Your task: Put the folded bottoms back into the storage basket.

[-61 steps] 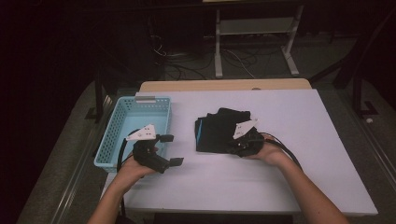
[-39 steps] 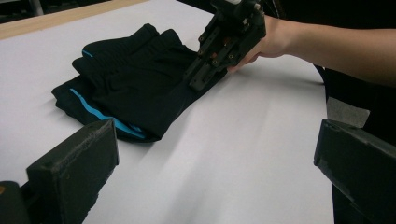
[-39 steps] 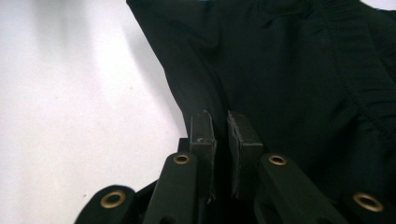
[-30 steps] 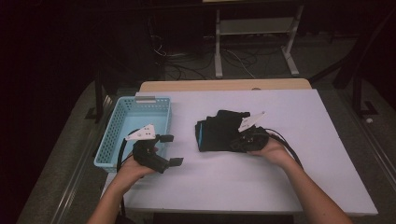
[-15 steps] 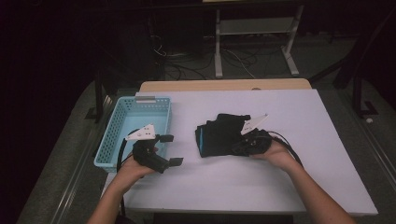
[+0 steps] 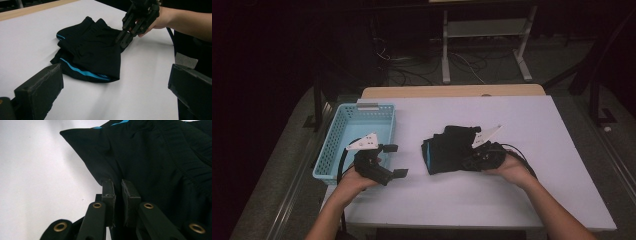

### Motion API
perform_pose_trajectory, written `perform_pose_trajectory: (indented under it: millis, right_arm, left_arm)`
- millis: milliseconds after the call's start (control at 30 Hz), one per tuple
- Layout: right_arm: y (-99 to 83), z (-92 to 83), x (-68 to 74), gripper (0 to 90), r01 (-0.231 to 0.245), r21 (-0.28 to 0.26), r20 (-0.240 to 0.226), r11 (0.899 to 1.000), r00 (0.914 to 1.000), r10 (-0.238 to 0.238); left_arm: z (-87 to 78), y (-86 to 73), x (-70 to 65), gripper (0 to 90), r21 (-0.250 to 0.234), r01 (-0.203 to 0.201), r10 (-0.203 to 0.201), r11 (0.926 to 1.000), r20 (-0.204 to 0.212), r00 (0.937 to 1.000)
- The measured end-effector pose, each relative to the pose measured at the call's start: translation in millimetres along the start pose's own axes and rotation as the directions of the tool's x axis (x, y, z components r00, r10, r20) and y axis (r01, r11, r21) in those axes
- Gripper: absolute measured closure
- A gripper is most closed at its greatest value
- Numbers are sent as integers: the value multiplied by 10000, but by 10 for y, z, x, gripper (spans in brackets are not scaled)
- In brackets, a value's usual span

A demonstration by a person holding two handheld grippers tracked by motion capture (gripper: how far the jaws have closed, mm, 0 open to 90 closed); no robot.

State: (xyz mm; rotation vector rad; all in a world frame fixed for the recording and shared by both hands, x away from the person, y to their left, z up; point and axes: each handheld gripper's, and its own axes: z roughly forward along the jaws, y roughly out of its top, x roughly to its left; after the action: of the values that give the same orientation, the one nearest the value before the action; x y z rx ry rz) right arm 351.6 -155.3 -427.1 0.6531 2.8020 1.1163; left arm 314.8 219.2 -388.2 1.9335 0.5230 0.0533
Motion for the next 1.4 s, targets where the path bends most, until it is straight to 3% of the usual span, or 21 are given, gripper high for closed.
perform_pose_trajectory:
  millis: [833, 1400]
  right_arm:
    - [-168, -140, 251, 809, -269, -13, -360, 9996, 9990, 269]
    - [-258, -144, 461, 808, -278, -7, -702, 9996, 9971, 276]
  left_arm:
    - [0, 0, -2, 0, 13, -3, 3, 10000, 38, 10000]
    - [-2, -1, -3, 0, -2, 9, -9, 10000, 55, 10000]
